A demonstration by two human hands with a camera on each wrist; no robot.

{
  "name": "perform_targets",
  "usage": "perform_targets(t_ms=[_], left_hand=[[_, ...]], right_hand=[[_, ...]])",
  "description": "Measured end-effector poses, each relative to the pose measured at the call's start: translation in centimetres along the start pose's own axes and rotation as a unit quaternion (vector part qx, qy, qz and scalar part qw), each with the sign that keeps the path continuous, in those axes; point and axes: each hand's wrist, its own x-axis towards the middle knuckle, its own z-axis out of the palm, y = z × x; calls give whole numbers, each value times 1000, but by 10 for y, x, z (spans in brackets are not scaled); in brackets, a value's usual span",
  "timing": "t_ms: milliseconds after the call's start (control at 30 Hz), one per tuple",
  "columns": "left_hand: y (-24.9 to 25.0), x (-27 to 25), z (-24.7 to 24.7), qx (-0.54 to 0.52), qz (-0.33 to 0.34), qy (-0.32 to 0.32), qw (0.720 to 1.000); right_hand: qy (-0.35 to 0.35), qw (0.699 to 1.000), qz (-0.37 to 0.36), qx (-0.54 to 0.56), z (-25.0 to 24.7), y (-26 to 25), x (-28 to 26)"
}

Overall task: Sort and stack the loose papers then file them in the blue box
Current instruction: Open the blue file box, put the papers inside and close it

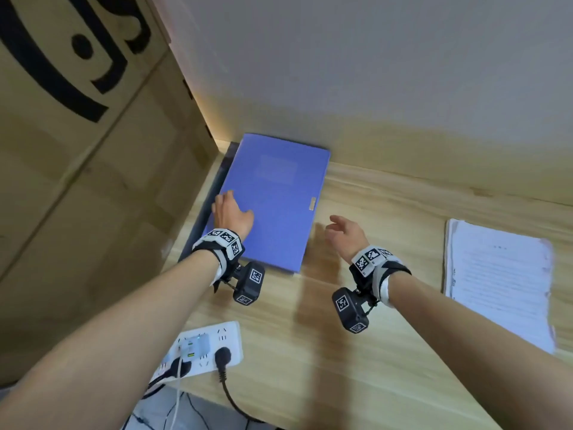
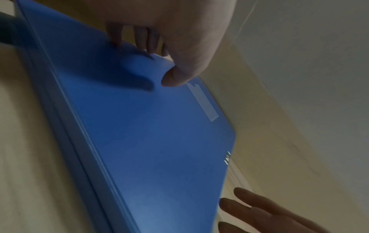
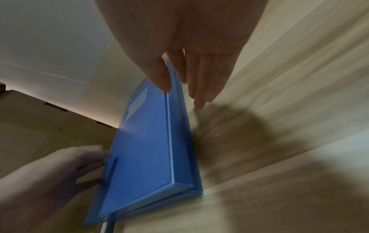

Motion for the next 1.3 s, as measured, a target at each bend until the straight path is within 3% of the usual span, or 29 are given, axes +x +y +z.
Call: perform_targets(t_ms=[167,433,633,966,1300], left_hand=[[-20,17,-4,21,-38,-12,999],[-12,3,0,-128,-41,6,991],[12,-44,22,-151,-10,-29,988],[67,-156,99,-122,24,-106,987],[79,-205,150,-27,19,-160,987]], right_hand=[[-55,998,-9,28,31,-12,5],[-37,997,-61,17,22,-5,-13],[-14,997,-78,22,-28,27,-42],[34,999,-13,4,-133,113,-98],[38,998,14,-37,-172,161,-118]])
